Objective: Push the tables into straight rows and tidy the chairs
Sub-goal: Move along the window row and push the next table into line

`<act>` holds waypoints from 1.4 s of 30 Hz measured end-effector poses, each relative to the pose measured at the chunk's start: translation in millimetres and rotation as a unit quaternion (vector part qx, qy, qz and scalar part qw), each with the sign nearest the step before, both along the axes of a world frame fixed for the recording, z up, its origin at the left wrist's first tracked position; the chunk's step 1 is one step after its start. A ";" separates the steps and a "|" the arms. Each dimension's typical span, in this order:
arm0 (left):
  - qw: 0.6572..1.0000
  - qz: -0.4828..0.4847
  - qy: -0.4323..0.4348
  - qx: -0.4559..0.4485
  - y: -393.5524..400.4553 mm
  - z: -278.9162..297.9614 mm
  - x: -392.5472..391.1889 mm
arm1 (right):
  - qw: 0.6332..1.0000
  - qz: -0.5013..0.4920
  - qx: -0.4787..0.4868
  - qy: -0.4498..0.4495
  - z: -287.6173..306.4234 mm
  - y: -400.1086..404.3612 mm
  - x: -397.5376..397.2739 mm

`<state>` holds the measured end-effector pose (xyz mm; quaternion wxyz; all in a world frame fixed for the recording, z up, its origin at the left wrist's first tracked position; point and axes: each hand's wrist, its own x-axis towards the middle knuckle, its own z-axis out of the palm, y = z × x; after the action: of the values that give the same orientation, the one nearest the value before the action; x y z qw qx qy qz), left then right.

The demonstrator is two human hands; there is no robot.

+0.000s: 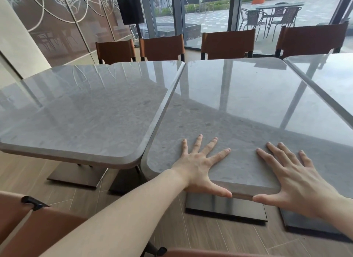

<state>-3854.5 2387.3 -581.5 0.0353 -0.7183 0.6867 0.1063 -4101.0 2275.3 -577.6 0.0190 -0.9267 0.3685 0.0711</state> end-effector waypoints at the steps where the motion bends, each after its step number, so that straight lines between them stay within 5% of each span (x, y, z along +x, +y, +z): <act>1: 1.000 0.000 0.001 -0.001 -0.6 0.1 0.5 | 1.000 0.001 -0.001 -0.003 -0.6 -0.9 0.1; 42: 0.998 0.020 0.039 -0.037 -25.9 -4.8 17.0 | 0.999 0.006 -0.022 -0.024 -8.0 -27.4 13.0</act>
<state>-3837.5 2361.4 -586.4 -0.0197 -0.7280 0.6765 0.1095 -4088.0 2247.8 -585.6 0.0071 -0.9305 0.3639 0.0410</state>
